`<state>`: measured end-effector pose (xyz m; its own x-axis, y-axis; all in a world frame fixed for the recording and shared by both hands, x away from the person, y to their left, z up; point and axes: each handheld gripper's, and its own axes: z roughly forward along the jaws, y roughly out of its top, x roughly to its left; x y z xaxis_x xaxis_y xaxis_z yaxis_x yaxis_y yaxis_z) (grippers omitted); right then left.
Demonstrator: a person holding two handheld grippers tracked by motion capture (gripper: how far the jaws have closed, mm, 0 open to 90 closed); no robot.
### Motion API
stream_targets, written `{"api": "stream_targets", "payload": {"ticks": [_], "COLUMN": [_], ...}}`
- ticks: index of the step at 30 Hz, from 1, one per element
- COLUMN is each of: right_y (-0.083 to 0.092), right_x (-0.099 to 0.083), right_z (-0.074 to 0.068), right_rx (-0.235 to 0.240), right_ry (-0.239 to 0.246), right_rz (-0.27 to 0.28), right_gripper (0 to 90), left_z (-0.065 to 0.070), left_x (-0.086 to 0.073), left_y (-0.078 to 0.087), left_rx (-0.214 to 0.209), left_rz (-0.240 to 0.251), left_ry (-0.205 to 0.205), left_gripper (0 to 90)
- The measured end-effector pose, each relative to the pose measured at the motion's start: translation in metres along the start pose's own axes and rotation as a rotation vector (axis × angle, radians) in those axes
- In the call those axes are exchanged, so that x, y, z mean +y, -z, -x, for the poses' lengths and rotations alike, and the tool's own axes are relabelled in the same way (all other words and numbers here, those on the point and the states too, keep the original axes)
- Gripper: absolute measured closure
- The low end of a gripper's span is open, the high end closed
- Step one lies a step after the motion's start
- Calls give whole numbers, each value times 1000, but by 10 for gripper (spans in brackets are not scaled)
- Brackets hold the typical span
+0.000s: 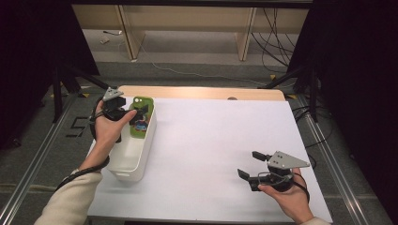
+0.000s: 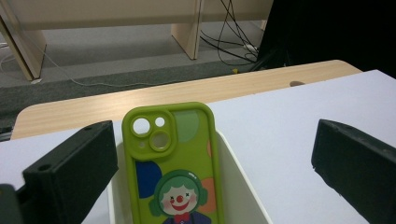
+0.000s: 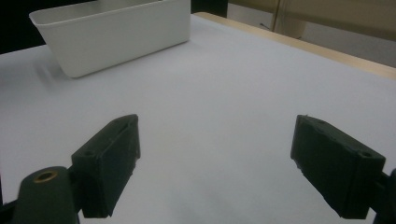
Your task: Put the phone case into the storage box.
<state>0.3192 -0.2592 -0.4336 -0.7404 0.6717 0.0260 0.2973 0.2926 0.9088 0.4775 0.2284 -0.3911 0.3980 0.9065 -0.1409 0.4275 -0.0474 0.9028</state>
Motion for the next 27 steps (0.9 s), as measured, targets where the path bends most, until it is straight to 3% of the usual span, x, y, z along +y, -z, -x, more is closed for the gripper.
{"api": "stream_targets", "payload": {"ticks": [15, 27], "right_y": [0, 0], "right_x": [0, 0], "right_z": [0, 1], "right_rx": [-2, -2], "right_ry": [-1, -2], "right_rz": [-1, 0], "right_gripper": [166, 166], "left_z": [8, 22], "left_x": [-9, -10], "left_y": [20, 33], "left_rx": [-44, -98], "left_rz": [20, 45], "left_ry": [-31, -58], "left_gripper": [0, 0]}}
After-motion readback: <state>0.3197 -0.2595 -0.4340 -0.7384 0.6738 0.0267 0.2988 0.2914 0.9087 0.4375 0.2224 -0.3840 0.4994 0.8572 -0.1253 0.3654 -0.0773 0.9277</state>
